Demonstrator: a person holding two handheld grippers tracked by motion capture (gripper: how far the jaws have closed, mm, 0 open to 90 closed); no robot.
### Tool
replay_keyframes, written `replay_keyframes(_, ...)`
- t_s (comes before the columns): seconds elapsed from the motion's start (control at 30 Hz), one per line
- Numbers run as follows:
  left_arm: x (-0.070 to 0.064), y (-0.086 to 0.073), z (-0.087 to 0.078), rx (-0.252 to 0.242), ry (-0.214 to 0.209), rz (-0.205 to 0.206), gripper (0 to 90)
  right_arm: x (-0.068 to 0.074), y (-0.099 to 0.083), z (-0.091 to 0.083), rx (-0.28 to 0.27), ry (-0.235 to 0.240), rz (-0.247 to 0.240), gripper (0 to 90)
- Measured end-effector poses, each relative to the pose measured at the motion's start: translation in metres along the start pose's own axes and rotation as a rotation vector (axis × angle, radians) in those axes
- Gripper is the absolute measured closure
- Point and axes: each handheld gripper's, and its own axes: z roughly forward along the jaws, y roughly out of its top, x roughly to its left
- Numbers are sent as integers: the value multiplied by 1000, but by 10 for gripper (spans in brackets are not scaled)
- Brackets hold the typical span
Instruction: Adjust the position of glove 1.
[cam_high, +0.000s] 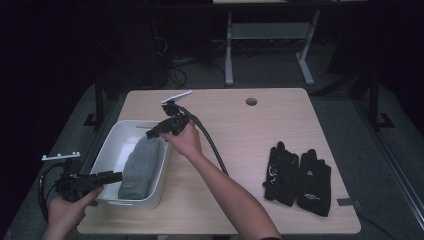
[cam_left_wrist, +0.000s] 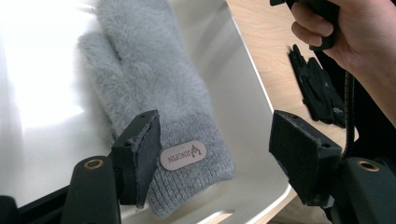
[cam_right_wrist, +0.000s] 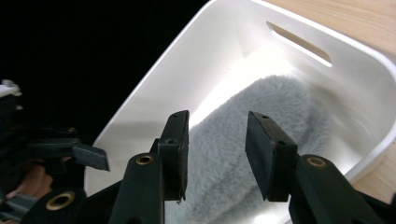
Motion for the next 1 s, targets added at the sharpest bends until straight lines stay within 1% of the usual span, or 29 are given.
replay_keyframes(0.03,-1,0,1,-3,0,-4,336,0,0,-2,-4,7,3,590)
replay_keyframes(0.1,-2,1,1,-3,0,-1,331,0,0,-3,-2,9,2,585)
replay_keyframes(0.13,-3,2,1,-6,-1,2,330,0,0,-7,-8,23,3,579)
replay_keyframes(0.3,-8,6,3,-6,-1,10,319,0,-1,-13,-18,40,5,561)
replay_keyframes(0.33,-11,7,5,-2,0,23,308,-1,-2,-17,-23,65,10,557)
replay_keyframes(0.37,-12,7,6,3,-2,26,305,-1,-3,-18,-26,69,9,557)
replay_keyframes(0.4,-14,8,7,2,-3,24,304,-2,-3,-20,-27,66,5,552)
replay_keyframes(0.5,-17,9,9,1,-10,34,294,-3,-5,-26,-35,82,10,545)
replay_keyframes(0.6,-21,11,12,-10,-19,33,280,-4,-6,-32,-44,93,14,535)
replay_keyframes(0.67,-22,13,13,-8,-22,39,277,-5,-7,-35,-48,98,10,531)
replay_keyframes(0.77,-26,15,16,-14,-27,33,272,-6,-8,-39,-52,110,10,524)
replay_keyframes(0.8,-27,16,16,-9,-28,42,272,-7,-8,-40,-51,111,13,521)
replay_keyframes(0.87,-28,17,17,-11,-27,44,271,-7,-9,-41,-55,116,12,518)
replay_keyframes(1.0,-32,20,21,-7,-35,49,265,-10,-11,-49,-67,124,8,511)
